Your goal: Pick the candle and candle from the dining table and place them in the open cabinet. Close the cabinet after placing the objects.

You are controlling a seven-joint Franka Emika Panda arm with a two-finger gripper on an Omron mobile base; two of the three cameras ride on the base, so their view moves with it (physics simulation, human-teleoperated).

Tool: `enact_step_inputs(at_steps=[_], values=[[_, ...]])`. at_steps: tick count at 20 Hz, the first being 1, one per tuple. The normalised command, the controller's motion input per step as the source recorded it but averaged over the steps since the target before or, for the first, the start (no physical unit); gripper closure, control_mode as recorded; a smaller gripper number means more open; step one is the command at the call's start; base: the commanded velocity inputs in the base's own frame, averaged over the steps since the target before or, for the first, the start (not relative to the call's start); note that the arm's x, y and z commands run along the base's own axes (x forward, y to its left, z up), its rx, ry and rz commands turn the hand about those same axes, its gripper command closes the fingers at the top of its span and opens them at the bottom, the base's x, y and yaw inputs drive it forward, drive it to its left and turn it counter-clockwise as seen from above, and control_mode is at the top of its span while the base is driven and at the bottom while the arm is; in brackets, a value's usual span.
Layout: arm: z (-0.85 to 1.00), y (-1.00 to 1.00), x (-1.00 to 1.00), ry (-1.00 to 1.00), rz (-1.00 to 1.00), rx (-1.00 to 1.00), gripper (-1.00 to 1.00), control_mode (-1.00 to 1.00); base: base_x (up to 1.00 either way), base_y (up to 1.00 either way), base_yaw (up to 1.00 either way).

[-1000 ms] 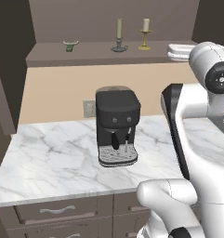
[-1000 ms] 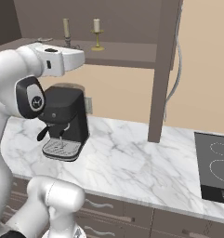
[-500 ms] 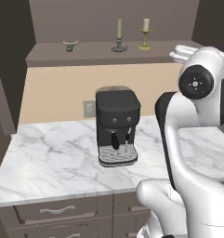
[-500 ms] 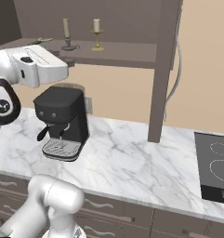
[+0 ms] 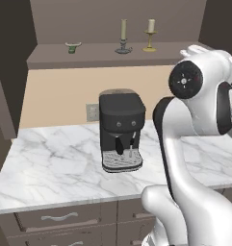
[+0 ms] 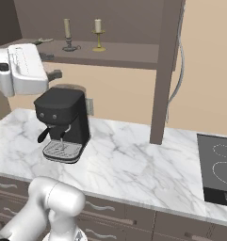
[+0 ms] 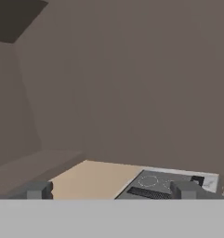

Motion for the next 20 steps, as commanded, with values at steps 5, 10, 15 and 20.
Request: enact_step_inputs(at_steps=[5, 10, 15, 20], values=[[0.0, -0.13, -0.44, -0.1, 0.0, 0.13, -1.0, -1.0, 0.0, 0.0, 0.0], [0.0, -0.15, -0.39, -0.05, -0.02, 0.17, -1.0, -1.0, 0.0, 0.0, 0.0], [0.0, -0.12, -0.38, -0.02, -0.03, 0.15, -1.0, -1.0, 0.0, 0.0, 0.0], [0.0, -0.11, -0.36, -0.03, -0.03, 0.13, -1.0, -1.0, 0.0, 0.0, 0.0]])
